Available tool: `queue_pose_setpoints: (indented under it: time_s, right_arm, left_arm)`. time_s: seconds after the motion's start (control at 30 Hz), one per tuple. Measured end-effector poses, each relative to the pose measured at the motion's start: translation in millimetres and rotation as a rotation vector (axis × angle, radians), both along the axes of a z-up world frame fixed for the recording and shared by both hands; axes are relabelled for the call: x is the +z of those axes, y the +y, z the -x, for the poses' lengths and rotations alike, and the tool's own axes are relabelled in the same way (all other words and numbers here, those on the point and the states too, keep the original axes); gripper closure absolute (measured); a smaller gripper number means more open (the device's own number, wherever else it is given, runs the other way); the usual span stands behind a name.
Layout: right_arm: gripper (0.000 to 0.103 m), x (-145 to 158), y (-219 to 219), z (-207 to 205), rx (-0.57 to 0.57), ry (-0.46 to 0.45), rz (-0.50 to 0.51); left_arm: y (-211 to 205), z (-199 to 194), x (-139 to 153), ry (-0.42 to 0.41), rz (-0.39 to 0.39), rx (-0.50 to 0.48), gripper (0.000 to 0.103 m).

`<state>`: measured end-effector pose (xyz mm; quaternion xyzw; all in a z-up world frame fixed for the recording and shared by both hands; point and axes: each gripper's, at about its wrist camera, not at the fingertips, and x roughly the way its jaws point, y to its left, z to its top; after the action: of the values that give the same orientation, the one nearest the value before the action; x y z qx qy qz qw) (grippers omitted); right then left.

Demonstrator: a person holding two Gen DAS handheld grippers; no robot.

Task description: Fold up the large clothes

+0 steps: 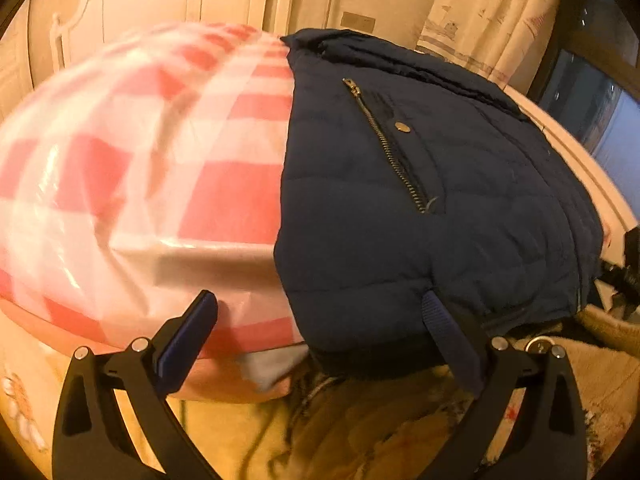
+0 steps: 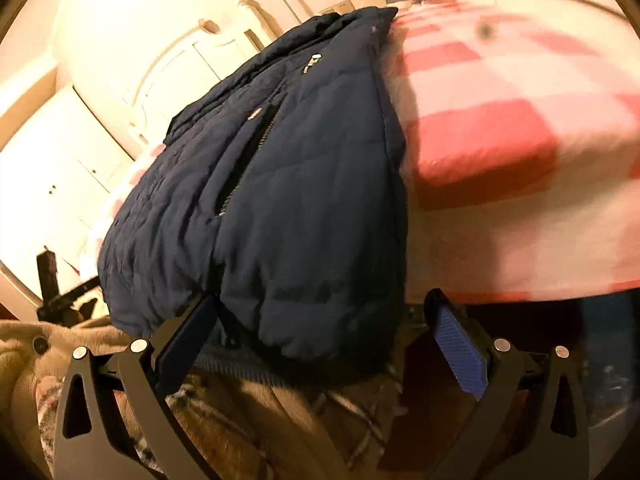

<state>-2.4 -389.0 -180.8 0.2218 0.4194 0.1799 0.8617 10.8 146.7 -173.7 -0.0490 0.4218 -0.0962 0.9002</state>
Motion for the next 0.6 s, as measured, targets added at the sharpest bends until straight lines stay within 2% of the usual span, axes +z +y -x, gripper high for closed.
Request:
queue_pose_setpoints:
  time_s: [0.03,0.07,0.1,0.17,0.2,0.23,0.27,0.3,0.37,0.43,0.47,0.53,0.6]
  right_arm:
    - [0.006,-1.4,0.9,-1.1,0.005,-0.007,-0.01]
    - [0.024,0.0,3.6,0.3,0.009,-0.025,-0.008]
    - [0.031,2.9,5.3,2.6,0.018,-0.037,0.001]
    - [0.051,13.5,17.0,13.7,0.045,-0.08,0.065]
    - [0.054,18.2,21.0,19.3,0.058,-0.098,0.09]
    - [0.058,24.9,26.1,26.5,0.074,-0.114,0.125]
    - [0.059,31.7,30.1,33.0,0.084,-0.128,0.153]
    - [0.059,36.3,32.9,36.3,0.087,-0.139,0.166]
    - [0.059,45.4,33.7,43.2,0.093,-0.161,0.167]
    - [0.058,45.8,32.9,42.3,0.085,-0.158,0.166]
    - [0.057,42.8,32.1,39.1,0.078,-0.144,0.159]
    - [0.052,34.7,30.8,34.9,0.063,-0.109,0.146]
    - [0.05,29.7,33.1,29.0,0.049,-0.101,0.13]
  left_arm:
    - [-0.3,-1.8,-1.7,0.002,0.01,0.0,0.002]
    - [-1.4,-3.6,-1.9,0.001,0.014,-0.004,0.002]
    - [-3.4,-3.6,-1.8,0.002,0.011,-0.007,0.002]
    - [-6.1,0.3,1.6,-0.003,0.027,-0.036,0.022]
    - [-8.6,3.5,4.9,-0.011,0.054,-0.079,0.046]
    - [-11.5,6.8,8.2,-0.025,0.045,-0.085,0.053]
    - [-14.6,8.3,9.5,-0.034,0.026,-0.09,0.054]
    - [-16.8,7.6,9.1,-0.035,0.016,-0.092,0.054]
    - [-12.8,5.4,6.0,-0.028,0.046,-0.082,0.048]
    - [-2.9,-1.0,-0.6,0.005,0.085,-0.024,0.02]
    - [-0.1,-2.9,-1.9,0.013,0.091,-0.009,0.016]
    - [6.3,-2.1,-3.6,0.028,0.136,-0.015,0.013]
    - [5.6,-2.4,-2.4,0.023,0.144,-0.035,0.013]
